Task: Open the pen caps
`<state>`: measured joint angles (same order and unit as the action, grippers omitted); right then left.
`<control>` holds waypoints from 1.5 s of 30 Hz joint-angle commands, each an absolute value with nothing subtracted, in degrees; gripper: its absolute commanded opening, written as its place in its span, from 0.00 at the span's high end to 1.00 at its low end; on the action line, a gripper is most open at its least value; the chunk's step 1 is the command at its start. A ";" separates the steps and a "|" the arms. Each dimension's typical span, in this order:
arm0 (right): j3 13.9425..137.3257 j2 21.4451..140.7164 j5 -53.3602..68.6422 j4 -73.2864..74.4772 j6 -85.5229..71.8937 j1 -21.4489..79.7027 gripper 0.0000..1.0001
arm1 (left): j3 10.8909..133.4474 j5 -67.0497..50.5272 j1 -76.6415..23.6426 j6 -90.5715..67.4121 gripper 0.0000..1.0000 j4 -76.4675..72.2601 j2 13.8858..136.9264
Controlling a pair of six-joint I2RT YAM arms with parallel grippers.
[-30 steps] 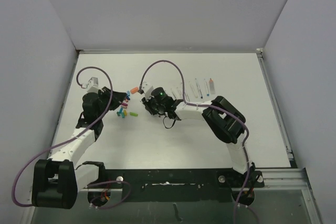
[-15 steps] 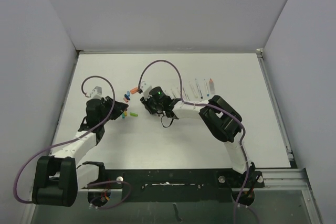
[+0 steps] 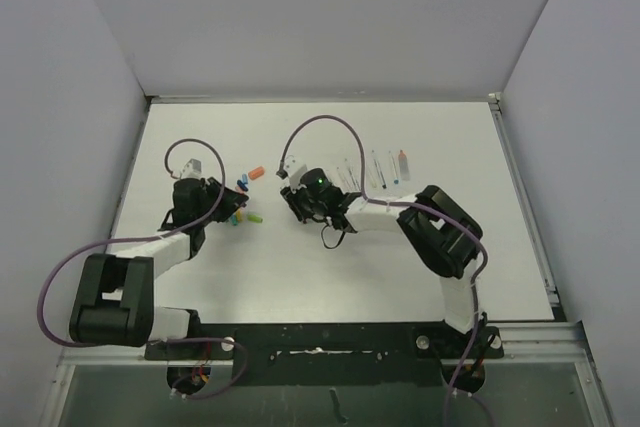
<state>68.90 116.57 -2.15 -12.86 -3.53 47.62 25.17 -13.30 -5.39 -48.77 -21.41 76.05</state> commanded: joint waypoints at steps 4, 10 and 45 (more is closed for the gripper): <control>60.29 99.65 -6.68 -21.85 -4.09 46.88 0.57 | 31.23 -12.05 -6.42 -46.89 1.00 -28.09 83.19; 53.26 89.03 -8.66 -21.36 -3.86 46.86 0.52 | 33.22 -11.44 -6.42 -46.60 1.00 -28.54 86.92; 42.10 62.17 -15.21 -12.38 -7.94 46.60 0.50 | 33.71 -11.25 -4.62 -46.49 0.37 -18.62 73.25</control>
